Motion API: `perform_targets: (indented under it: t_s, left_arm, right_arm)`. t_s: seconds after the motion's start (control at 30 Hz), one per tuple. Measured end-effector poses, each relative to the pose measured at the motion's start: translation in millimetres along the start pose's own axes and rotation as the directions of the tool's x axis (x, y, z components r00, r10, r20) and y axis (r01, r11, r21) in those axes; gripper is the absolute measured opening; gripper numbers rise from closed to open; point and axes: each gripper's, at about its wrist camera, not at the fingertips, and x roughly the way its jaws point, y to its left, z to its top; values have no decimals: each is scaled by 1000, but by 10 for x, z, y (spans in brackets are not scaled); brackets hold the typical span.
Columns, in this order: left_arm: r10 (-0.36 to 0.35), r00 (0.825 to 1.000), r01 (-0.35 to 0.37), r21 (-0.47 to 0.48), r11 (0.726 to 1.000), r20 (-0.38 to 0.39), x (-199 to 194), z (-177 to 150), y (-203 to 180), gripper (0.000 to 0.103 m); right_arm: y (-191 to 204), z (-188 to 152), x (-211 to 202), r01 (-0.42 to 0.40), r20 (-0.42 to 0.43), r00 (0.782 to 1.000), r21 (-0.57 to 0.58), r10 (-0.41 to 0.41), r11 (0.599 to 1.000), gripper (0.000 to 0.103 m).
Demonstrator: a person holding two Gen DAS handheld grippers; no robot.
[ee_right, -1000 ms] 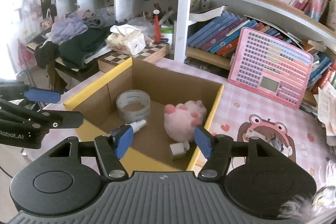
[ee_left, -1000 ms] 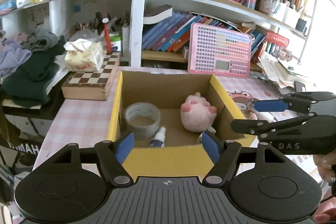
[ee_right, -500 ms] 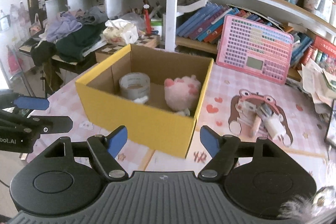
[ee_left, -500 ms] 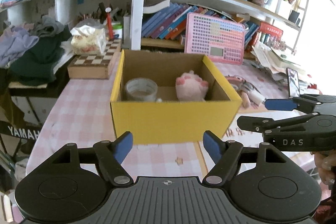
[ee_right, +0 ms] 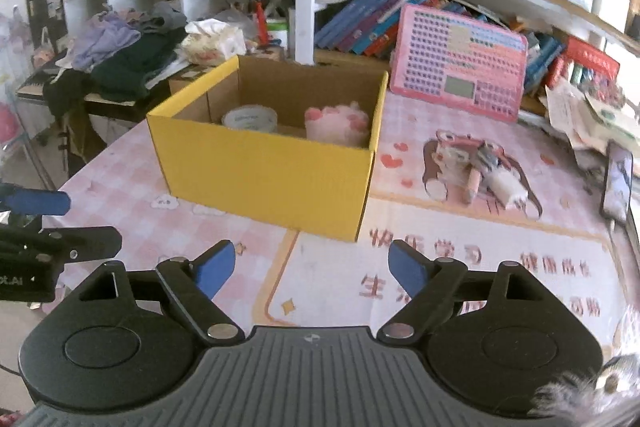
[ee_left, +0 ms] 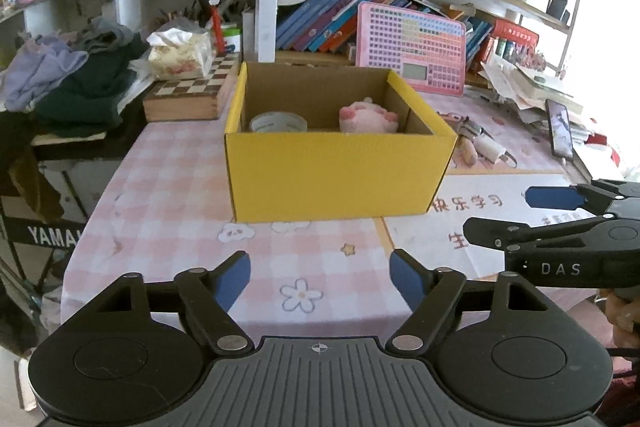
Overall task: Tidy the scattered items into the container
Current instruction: 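Withdraw both tools from the box toward the items on the printed mat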
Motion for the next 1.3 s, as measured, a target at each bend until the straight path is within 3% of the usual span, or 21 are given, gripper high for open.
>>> perform_targets:
  t_s: [0.17,0.4,0.9,1.3]
  left_arm:
    - [-2,998,3,14,1000,-61,72,-106,-5,86]
    - [-57,992,63,57,996,-113,168,-184,-165,91]
    - [-134,975,157,126,980,-175,389,-147,-555,91]
    - [-205,958,244,195,950,-200,698,56,-1045,92]
  right_arm:
    - [56,-104,-21,5,-30,1000,0,-5,1000,92]
    - [92,-277,-18,33,-96,995,-26,-36,999,93]
    - [-268,-451,-102,129,-149,981,52,-120,990,96]
    - [-815,-490,-120,223,-171,964,108,-203,969,97]
